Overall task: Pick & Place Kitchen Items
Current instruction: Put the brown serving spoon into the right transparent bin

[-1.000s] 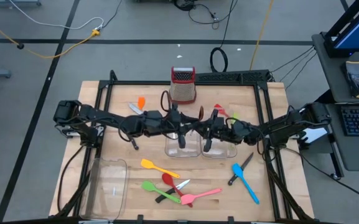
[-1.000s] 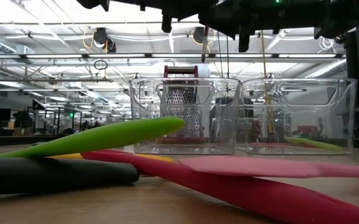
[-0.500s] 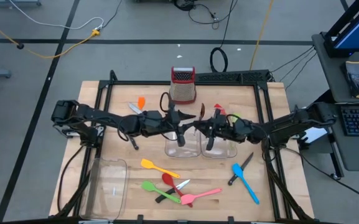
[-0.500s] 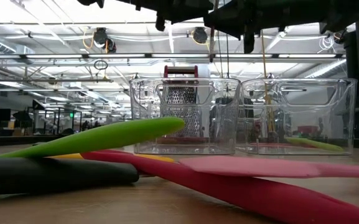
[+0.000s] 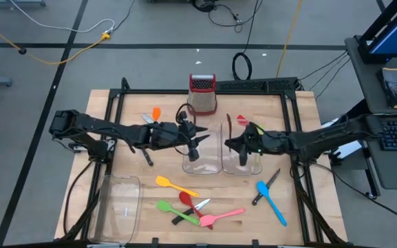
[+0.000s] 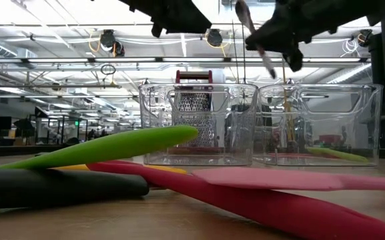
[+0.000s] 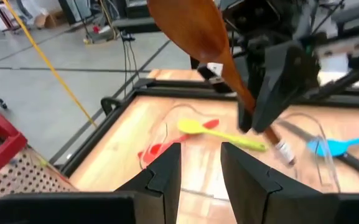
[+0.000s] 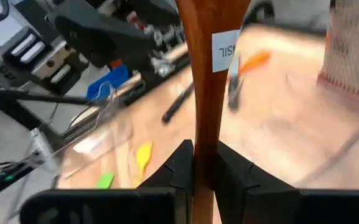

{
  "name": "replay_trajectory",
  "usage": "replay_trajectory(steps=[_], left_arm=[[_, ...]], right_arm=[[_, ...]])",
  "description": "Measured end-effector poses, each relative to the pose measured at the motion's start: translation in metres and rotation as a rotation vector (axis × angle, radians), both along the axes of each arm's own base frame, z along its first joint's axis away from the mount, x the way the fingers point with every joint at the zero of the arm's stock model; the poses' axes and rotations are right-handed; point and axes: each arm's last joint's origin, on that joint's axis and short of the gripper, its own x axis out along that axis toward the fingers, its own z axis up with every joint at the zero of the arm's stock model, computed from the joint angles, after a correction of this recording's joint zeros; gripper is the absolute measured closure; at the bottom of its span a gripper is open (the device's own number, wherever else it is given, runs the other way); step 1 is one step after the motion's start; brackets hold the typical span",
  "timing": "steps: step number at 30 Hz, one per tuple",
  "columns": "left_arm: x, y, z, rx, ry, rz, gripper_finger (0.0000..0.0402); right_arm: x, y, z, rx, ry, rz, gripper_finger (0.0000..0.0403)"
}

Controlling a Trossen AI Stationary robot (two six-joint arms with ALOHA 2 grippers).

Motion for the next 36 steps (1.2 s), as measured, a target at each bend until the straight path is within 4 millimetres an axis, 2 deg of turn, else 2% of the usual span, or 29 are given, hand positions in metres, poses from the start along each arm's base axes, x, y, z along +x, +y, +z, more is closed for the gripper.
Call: replay_trajectory(steps=[5, 13, 23, 28, 36], left_arm=[[-0.003, 0.003, -0.013, -0.007, -0.007, 0.009, 0.0284], [-0.020, 0.008, -0.037, -0.022, -0.062, 0.021, 0.0284], [-0.036, 0.003, -0.028, 0.016, -0.092, -0.014, 0.0284], [-0.046, 0.005, -0.024, 0.031, -0.122, -0.013, 0.0284], [-0.052, 0.010, -0.032, 0.002, -0.117, 0.009, 0.0284]], right_arm=[[-0.011, -0.001, -0.004, 0.110, 0.082, -0.017, 0.0375], [-0.015, -0.005, -0.015, 0.226, 0.164, -0.024, 0.0375], [-0.027, -0.023, -0.054, 0.406, 0.251, -0.093, 0.0375], [-0.029, -0.026, -0.057, 0.431, 0.261, -0.081, 0.0375], [-0.029, -0.025, -0.061, 0.534, 0.291, -0.085, 0.0375]])
